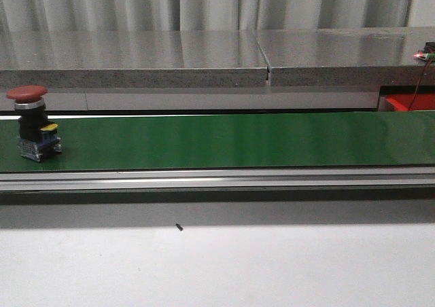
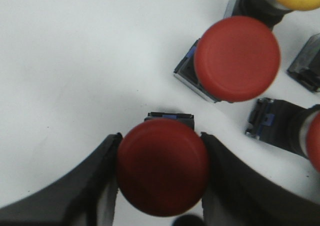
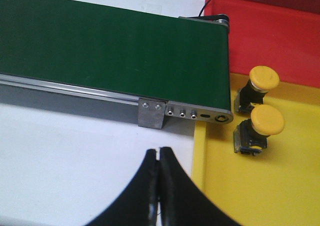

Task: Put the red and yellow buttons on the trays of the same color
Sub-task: 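Grasp a second red button with the left gripper, carry it over belt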

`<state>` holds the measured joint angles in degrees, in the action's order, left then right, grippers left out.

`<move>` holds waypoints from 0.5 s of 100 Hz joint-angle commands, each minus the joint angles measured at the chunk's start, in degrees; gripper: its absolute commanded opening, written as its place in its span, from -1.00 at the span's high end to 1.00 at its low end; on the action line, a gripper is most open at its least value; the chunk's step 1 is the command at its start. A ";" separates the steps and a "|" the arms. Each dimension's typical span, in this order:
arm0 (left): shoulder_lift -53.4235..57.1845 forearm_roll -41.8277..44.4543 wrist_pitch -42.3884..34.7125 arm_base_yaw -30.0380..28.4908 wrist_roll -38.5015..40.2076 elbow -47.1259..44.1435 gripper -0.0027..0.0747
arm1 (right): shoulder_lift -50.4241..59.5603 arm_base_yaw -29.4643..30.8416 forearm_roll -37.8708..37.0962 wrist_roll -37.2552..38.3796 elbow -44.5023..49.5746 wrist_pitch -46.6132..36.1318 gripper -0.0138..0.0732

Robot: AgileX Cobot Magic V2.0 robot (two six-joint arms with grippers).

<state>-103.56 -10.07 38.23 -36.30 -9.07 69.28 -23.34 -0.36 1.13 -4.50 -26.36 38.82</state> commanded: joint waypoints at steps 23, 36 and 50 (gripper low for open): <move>15.34 0.43 4.78 3.24 -0.05 1.37 0.35 | -0.30 0.46 0.03 -0.05 -1.35 -3.46 0.83; 19.18 0.53 5.48 7.20 -0.05 1.37 0.35 | -0.30 0.46 0.03 -0.05 -1.35 -3.46 0.83; 19.70 0.51 6.56 12.36 -0.05 1.48 0.35 | -0.30 0.46 0.03 -0.05 -1.35 -3.46 0.83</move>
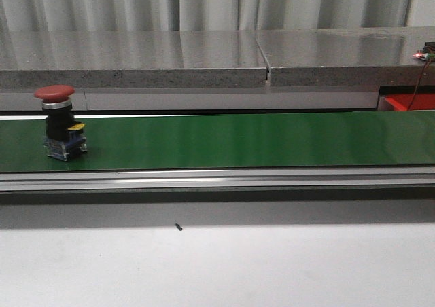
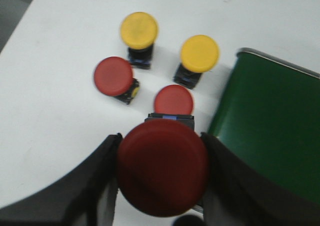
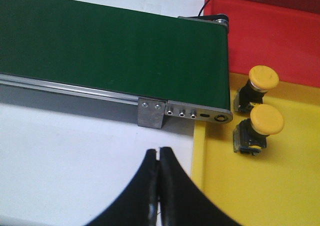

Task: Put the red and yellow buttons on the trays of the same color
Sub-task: 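Grasp a second red button with the left gripper, carry it over belt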

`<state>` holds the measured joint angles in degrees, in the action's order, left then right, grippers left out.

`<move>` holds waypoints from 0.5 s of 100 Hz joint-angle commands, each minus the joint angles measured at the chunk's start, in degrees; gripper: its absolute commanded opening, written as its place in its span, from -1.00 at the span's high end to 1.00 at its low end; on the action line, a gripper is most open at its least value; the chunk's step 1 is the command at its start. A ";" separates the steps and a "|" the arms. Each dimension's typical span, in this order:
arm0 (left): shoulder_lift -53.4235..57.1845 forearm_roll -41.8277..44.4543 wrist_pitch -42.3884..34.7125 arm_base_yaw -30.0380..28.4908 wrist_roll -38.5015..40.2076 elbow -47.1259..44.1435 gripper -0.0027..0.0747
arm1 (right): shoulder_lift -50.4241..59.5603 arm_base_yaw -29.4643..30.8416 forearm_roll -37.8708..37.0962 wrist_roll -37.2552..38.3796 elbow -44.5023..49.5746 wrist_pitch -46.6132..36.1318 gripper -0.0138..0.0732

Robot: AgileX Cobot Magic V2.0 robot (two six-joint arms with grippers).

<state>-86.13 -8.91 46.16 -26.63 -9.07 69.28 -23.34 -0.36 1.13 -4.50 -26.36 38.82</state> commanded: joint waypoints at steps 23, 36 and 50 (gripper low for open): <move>1.44 -0.65 -2.52 8.20 -0.05 1.48 0.35 | -0.30 0.46 0.03 -0.05 -1.35 -3.46 0.83; -0.09 -0.65 -1.66 8.56 -0.05 1.48 0.35 | -0.30 0.46 0.03 -0.05 -1.35 -3.46 0.83; -2.71 -0.65 -0.74 9.16 -0.05 1.36 0.35 | -0.30 0.46 0.03 -0.05 -1.35 -3.46 0.83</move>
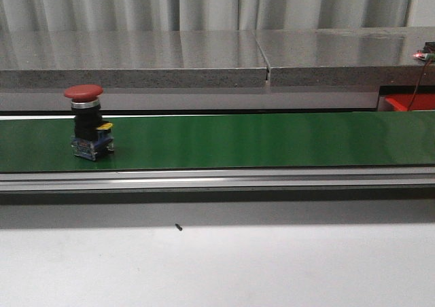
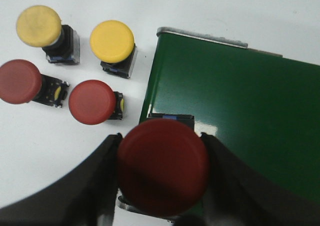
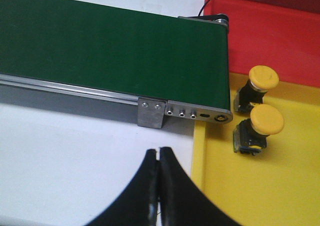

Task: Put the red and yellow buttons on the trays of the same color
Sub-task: 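Grasp a second red button with the left gripper, carry it over belt, then set the second red button on the belt and open the left gripper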

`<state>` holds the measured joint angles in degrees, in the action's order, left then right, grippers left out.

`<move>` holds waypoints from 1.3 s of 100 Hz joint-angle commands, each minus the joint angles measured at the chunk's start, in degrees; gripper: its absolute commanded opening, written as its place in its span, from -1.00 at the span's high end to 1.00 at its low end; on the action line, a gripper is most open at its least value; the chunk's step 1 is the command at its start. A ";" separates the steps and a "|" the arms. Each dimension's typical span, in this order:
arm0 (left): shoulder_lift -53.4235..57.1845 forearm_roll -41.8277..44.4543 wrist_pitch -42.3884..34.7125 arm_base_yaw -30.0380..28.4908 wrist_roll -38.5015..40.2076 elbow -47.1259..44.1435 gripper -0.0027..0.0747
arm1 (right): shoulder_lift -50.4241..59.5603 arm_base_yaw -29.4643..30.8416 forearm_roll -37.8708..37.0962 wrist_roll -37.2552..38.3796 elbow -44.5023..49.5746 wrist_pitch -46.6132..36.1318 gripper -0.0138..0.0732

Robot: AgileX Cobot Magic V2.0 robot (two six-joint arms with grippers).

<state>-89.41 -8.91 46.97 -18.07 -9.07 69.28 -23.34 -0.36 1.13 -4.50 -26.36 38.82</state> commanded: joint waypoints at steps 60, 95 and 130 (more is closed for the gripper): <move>-2.24 -7.47 2.88 1.08 -2.90 1.46 -0.63 | -0.30 0.46 0.03 -0.05 -1.35 -3.46 0.83; 4.90 -13.59 4.99 1.68 -7.95 1.36 -0.67 | -0.30 0.46 0.03 -0.05 -1.35 -3.46 0.83; 19.66 -13.59 4.65 1.91 -9.12 -5.87 0.81 | -0.30 0.46 0.03 -0.05 -1.35 -3.46 0.83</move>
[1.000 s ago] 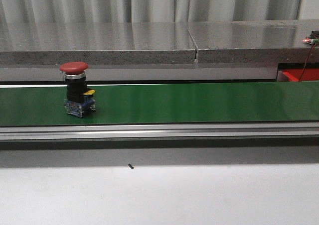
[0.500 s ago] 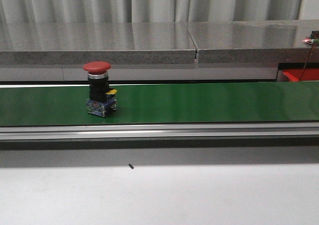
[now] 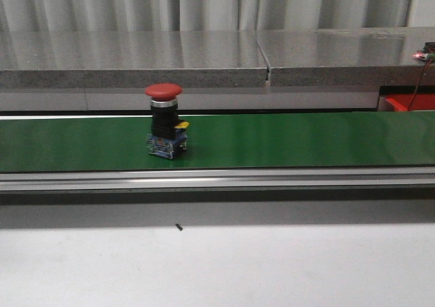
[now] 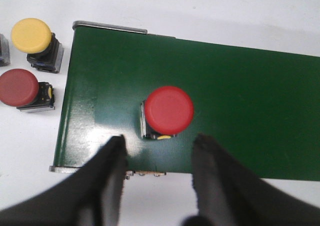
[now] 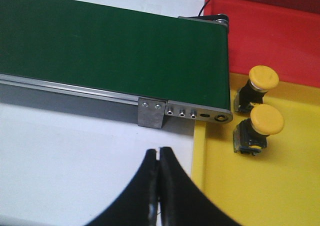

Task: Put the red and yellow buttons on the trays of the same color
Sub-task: 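Set the second red button on the belt and open the left gripper, then lower the right gripper onto the first red button at the belt's end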

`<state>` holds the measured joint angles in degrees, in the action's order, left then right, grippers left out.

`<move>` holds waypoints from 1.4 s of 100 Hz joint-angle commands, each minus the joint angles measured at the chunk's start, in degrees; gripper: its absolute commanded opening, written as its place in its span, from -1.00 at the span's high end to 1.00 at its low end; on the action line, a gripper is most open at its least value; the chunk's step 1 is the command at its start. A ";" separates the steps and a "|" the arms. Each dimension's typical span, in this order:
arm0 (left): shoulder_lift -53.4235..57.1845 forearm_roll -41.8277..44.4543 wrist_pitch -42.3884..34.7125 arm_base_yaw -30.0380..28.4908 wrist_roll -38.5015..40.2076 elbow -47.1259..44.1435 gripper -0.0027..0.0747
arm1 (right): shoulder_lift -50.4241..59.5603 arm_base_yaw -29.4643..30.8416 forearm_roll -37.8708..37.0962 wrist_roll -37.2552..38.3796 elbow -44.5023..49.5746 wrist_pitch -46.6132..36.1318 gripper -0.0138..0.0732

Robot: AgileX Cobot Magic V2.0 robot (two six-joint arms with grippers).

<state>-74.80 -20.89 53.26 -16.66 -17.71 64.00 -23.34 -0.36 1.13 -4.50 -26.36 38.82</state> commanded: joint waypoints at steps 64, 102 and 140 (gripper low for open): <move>26.71 0.01 -1.17 7.00 -2.24 -10.14 0.98 | -0.30 0.46 0.03 -0.05 -1.35 -3.46 0.83; 39.68 12.93 -9.66 17.69 11.33 -19.74 0.98 | -0.30 0.46 0.03 -0.05 -1.35 -3.46 0.83; 53.89 13.03 -11.73 18.07 11.89 -28.97 0.98 | -0.30 0.46 0.03 -0.05 -1.35 -3.46 0.83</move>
<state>-21.82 -7.44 46.76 0.96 -6.45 34.17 -23.34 -0.36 1.13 -4.50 -26.36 38.82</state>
